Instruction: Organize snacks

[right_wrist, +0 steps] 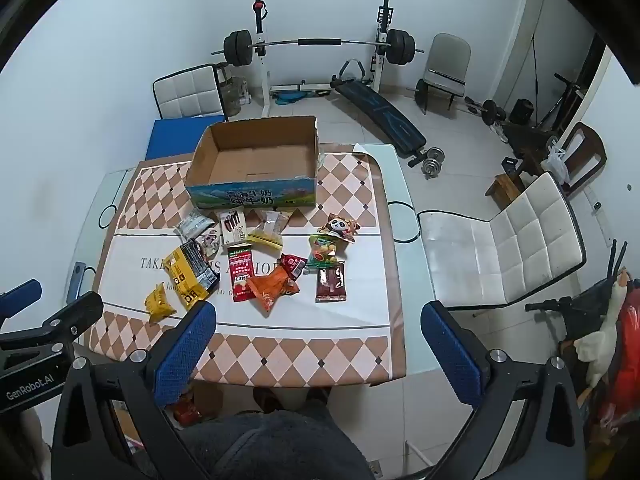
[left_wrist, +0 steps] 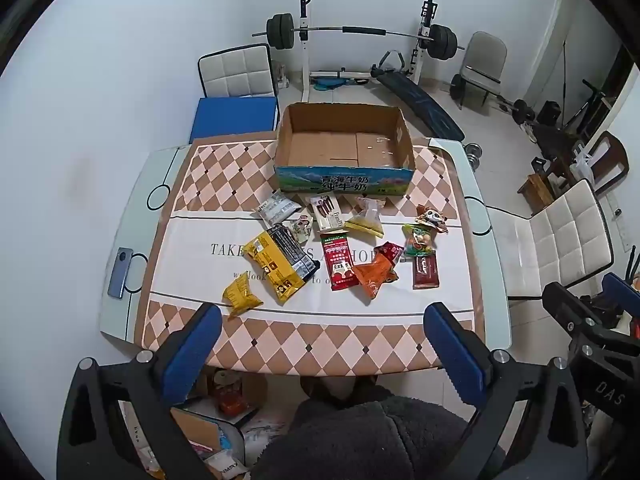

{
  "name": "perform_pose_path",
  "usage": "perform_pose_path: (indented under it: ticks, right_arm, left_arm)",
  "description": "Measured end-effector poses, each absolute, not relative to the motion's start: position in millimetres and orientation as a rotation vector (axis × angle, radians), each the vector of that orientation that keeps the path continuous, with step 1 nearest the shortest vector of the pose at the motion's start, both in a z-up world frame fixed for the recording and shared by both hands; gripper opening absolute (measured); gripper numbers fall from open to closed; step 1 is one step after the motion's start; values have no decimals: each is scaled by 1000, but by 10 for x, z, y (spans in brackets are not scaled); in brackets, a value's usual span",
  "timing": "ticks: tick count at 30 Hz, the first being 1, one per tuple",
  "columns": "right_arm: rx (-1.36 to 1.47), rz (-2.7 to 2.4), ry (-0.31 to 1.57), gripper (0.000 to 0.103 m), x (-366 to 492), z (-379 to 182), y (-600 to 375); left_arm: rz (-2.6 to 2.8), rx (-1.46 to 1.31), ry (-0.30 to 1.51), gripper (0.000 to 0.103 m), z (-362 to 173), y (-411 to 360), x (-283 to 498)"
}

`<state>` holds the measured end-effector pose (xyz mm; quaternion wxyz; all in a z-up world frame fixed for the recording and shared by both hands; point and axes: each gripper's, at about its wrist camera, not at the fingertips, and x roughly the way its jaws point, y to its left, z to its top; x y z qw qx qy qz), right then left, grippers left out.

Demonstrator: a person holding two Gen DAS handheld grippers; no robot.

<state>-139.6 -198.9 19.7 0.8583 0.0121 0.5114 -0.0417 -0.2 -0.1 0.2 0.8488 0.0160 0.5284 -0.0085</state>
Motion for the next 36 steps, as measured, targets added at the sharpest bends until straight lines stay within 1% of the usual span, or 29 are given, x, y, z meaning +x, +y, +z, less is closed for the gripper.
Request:
perform_pose_path:
  ticks: [36]
  right_arm:
    - [32,-83,1081,103,-1362,228,-1956]
  left_arm:
    - [-28,26,1114,103,87,-50,68]
